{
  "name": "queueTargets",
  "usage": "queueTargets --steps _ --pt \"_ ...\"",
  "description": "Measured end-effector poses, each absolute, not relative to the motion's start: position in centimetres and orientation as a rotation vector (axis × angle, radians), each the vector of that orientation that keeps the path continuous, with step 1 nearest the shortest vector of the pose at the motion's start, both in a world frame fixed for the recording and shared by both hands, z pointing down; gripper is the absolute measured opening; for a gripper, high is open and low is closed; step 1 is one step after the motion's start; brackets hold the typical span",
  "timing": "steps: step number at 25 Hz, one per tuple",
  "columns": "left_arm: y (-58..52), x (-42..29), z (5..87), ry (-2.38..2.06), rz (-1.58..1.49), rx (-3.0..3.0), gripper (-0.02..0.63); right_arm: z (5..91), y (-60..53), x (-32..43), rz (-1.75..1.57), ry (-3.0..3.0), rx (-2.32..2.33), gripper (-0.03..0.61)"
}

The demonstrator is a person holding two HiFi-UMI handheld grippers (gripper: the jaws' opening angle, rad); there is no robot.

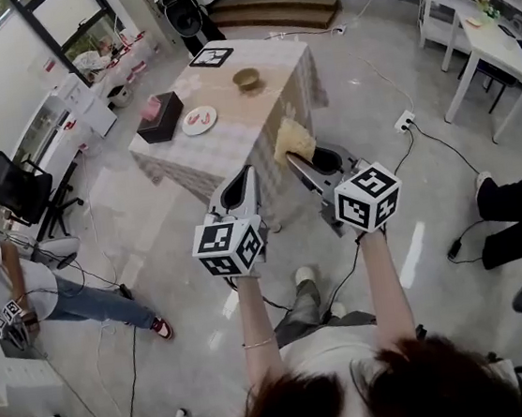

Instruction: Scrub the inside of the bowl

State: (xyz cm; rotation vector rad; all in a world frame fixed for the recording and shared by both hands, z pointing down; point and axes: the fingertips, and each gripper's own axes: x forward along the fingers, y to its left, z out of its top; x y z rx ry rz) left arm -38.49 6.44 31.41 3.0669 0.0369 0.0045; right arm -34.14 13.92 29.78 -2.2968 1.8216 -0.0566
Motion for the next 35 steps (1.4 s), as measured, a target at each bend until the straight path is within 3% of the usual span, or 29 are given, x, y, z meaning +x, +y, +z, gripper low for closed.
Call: queueTargets --steps 19,35 --pt "-1.1 -24.8 33.8 0.123 0.075 3.032 0.011 32.1 5.4 -21.6 -0.100 1.806 -2.425 0.095" --pt "-6.3 -18.7 34.6 0.210 0.080 2.994 0.011 33.8 1.1 -16.0 -0.161 1.711 -2.486 0.095"
